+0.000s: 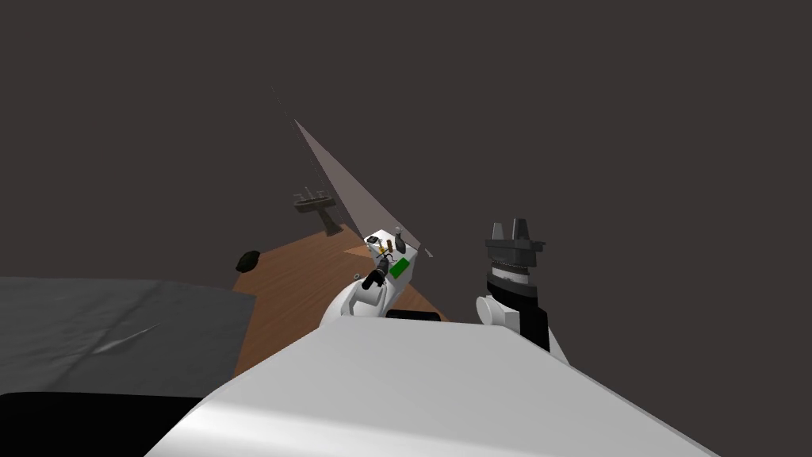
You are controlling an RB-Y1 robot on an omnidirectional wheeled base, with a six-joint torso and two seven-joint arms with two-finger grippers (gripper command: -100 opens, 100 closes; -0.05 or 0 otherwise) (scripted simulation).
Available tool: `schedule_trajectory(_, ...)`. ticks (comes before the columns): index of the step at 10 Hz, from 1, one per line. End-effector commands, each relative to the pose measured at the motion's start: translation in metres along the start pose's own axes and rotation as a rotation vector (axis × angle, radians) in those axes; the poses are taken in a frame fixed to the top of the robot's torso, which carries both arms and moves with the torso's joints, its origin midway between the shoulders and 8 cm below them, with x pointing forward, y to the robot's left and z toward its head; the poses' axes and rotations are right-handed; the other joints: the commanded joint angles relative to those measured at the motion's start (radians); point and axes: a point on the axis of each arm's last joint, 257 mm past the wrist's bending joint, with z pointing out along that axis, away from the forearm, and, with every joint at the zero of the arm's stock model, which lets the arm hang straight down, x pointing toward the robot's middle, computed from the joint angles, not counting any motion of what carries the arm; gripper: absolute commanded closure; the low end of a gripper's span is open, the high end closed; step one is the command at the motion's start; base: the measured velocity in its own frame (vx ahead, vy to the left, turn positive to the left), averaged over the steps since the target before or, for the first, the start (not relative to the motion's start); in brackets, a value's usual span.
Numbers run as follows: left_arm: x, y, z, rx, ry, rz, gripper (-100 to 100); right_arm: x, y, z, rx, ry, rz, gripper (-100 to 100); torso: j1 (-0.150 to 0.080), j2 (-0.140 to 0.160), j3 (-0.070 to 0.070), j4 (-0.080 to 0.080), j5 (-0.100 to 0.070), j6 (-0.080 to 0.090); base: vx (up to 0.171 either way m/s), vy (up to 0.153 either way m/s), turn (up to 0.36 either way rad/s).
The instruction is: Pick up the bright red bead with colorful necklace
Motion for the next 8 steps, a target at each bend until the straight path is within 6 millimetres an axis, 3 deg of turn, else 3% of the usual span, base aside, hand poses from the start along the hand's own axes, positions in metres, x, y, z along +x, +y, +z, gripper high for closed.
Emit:
schedule_trajectory(1,0.000,0.000,0.000,0.000,0.000,0.000,100,0.000,0.000,0.000,0.000,0.000,0.000,0,0.000,0.000,0.000,0.000,0.000,0.000,0.000,0.000,0.000)
schedule_trajectory(3,0.000,-0.001,0.000,0.002,0.000,-0.002,100,0.000,0.000,0.000,0.000,0.000,0.000,0,-0.001,0.000,0.000,-0.001,-0.001,0.000,0.000,0.000,0.000)
schedule_trajectory(4,0.000,-0.001,0.000,0.001,0.000,-0.002,0,0.000,0.000,0.000,0.000,0.000,0.000,0,-0.001,0.000,0.000,-0.001,-0.001,0.000,0.000,0.000,0.000)
schedule_trajectory(5,0.001,-0.012,-0.003,0.020,0.003,0.000,100,0.000,0.000,0.000,0.000,0.000,0.000,0,-0.001,-0.001,-0.001,-0.001,-0.001,0.000,-0.038,-0.005,-0.011)
schedule_trajectory(7,0.000,-0.012,-0.003,0.019,0.003,0.000,100,0.000,0.000,0.000,0.000,0.000,0.000,0,-0.001,0.004,0.002,0.000,-0.001,0.000,-0.056,0.005,-0.003)
schedule_trajectory(8,0.000,-0.012,-0.003,0.019,0.003,0.001,0,0.000,0.000,0.000,0.000,0.000,0.000,0,-0.001,0.003,0.002,0.000,0.000,0.000,-0.006,0.000,0.000)
